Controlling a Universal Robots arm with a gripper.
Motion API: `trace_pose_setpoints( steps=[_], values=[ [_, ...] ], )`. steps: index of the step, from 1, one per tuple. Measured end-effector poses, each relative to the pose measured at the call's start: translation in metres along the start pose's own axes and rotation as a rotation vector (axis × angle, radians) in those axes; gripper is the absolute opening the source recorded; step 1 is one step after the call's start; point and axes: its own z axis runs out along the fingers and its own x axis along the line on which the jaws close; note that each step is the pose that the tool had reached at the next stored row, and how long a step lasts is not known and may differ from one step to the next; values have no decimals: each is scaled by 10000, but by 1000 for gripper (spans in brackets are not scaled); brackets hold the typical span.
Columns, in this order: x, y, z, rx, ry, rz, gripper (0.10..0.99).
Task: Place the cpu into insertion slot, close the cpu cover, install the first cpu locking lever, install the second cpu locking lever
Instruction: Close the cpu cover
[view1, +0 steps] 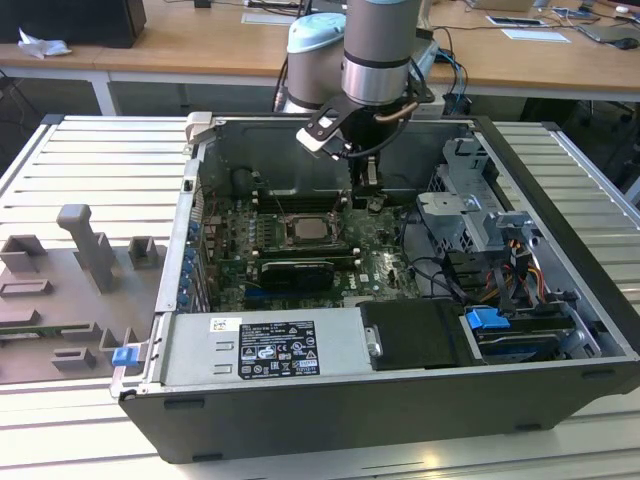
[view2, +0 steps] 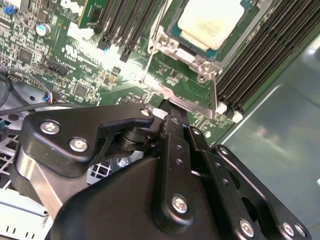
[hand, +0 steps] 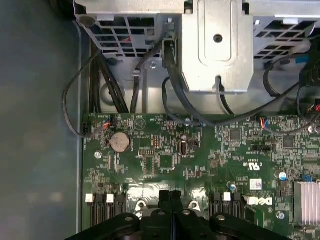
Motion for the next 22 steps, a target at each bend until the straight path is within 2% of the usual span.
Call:
trace_pose_setpoints(
  steps=[2, 4, 5, 7, 9, 10, 12, 22],
  values=[
    [0, -52, -2, 0, 0, -1, 106],
    [1, -323, 16, 0, 1, -7, 106],
    [2, -443, 73, -1, 1, -7, 106],
    [5, -546, 154, 0, 0, -11, 106],
    [7, -615, 207, 1, 0, -20, 106],
    [7, -683, 242, -1, 2, -41, 106],
    [8, -734, 270, -1, 3, -68, 106],
    [8, -758, 333, -1, 4, -80, 106]
  ],
)
